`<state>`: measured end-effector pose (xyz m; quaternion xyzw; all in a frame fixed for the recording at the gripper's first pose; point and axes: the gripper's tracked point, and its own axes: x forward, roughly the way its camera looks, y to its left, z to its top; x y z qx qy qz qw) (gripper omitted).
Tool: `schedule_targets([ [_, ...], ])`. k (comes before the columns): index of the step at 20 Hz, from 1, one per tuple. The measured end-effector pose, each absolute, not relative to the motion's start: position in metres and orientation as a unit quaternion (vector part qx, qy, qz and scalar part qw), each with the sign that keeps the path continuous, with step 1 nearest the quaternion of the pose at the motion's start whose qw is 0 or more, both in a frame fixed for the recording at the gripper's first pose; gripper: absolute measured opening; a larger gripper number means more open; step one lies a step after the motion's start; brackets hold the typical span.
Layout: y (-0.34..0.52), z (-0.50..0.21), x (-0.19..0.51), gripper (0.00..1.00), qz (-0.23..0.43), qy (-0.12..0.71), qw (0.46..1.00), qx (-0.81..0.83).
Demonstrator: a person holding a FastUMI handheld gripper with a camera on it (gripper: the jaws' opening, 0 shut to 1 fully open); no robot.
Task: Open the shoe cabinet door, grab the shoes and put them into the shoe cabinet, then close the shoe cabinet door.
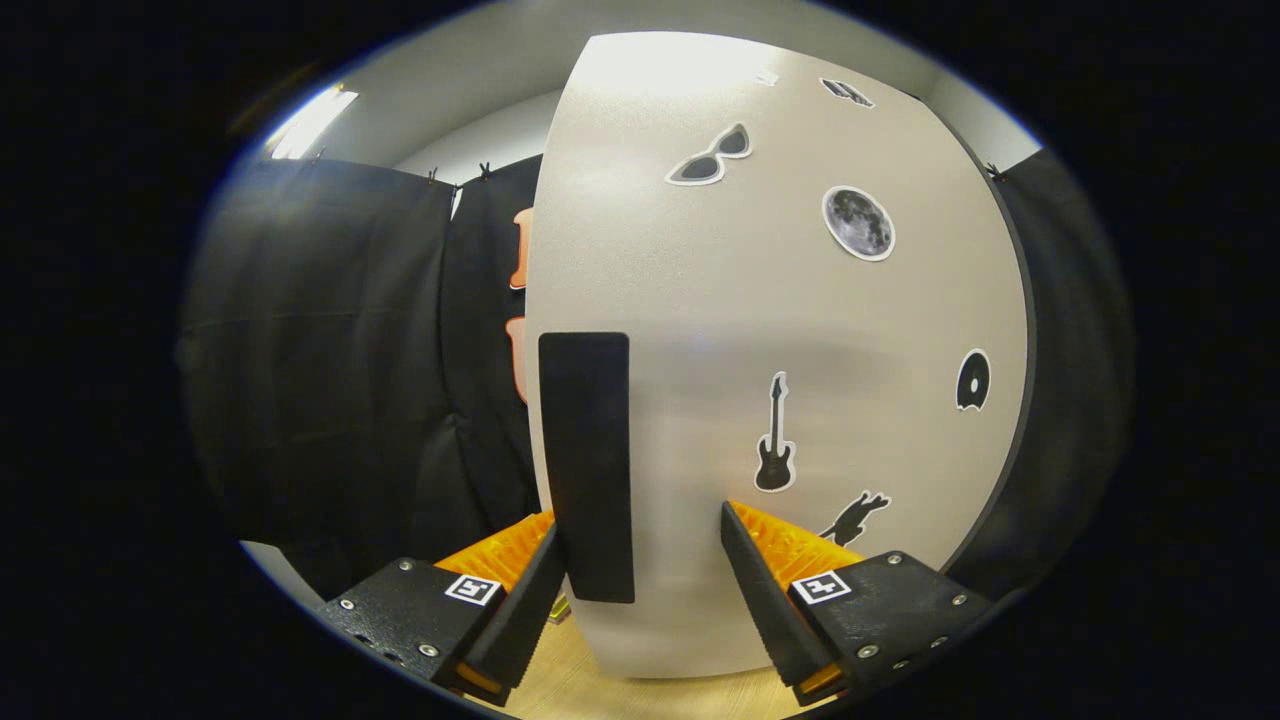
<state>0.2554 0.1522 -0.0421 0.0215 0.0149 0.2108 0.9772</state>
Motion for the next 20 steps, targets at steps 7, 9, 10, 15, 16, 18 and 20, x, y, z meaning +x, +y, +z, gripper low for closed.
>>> schedule_targets([
  [7, 0.157, -0.043, 0.266, 0.92, 0.177, 0.004, 0.984, 0.027],
  [9, 0.157, -0.044, 0.268, 0.92, 0.171, 0.005, 0.985, 0.024],
  [10, 0.157, -0.043, 0.268, 0.92, 0.167, 0.005, 0.986, 0.024],
  [15, 0.157, -0.044, 0.273, 0.93, 0.149, 0.004, 0.989, 0.024],
  [16, 0.157, -0.044, 0.273, 0.93, 0.146, 0.006, 0.989, 0.022],
  [18, 0.157, -0.045, 0.276, 0.93, 0.142, 0.004, 0.99, 0.02],
  [20, 0.157, -0.044, 0.277, 0.93, 0.139, 0.0, 0.99, 0.019],
])
